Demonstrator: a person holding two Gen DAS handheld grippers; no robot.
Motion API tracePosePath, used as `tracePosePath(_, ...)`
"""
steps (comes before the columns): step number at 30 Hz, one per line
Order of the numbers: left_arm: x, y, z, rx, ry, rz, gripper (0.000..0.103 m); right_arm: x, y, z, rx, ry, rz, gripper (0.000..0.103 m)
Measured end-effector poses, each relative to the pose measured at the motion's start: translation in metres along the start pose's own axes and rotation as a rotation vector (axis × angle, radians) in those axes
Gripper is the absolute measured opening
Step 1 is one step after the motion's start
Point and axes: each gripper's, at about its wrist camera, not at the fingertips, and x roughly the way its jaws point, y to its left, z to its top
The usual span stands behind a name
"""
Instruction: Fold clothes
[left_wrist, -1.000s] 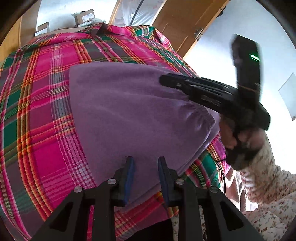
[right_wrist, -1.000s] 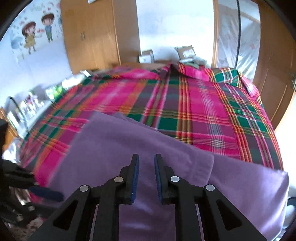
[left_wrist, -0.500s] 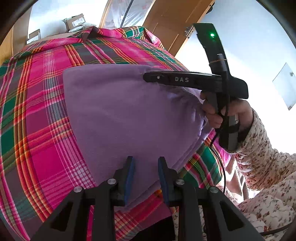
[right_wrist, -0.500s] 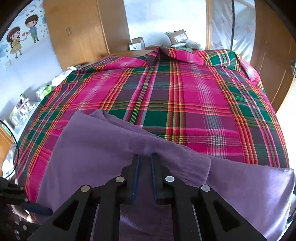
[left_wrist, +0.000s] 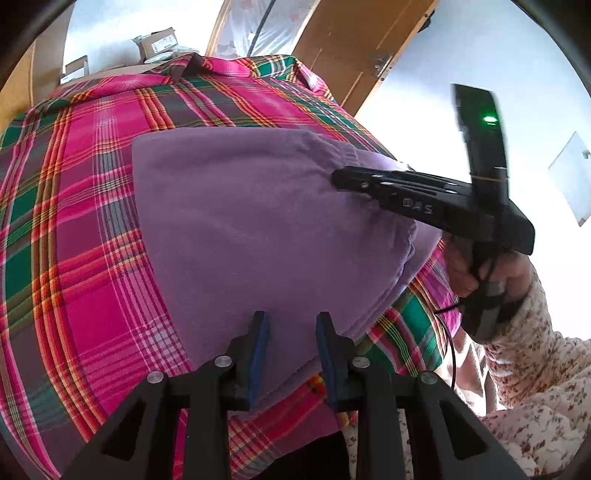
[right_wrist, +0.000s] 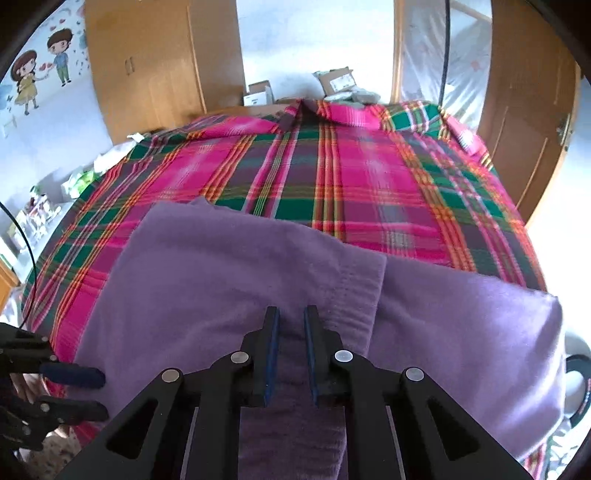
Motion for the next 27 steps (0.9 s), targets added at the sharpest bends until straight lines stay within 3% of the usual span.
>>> tracePosePath(9, 0.002, -0.005, -0.001, -0.011, -0.017, 0.039, 0.027, -0.01, 0.012, -0.038, -0.035, -0.009, -0.001, 0.014)
tracePosePath(16, 0.0, -0.003, -0.003, -0.018, -0.02, 0.04, 0.027, -0.027, 0.026, -0.036, -0.075, -0.045, -0.036, 0.014)
tracePosePath(19, -0.001, 0.0, -0.004, -0.029, -0.027, 0.026, 0.027, -0.017, 0.025, -0.047, -0.056, -0.01, -0.042, 0.014)
tracePosePath(21, -0.003, 0.002, -0.006, -0.029, -0.029, 0.021, 0.027, -0.016, 0.024, -0.051, -0.054, -0.033, -0.045, 0.014)
tracePosePath(27, -0.015, 0.015, -0.007, -0.062, -0.051, 0.027, 0.027, -0.023, 0.041, -0.049, -0.11, -0.049, -0.111, 0.014)
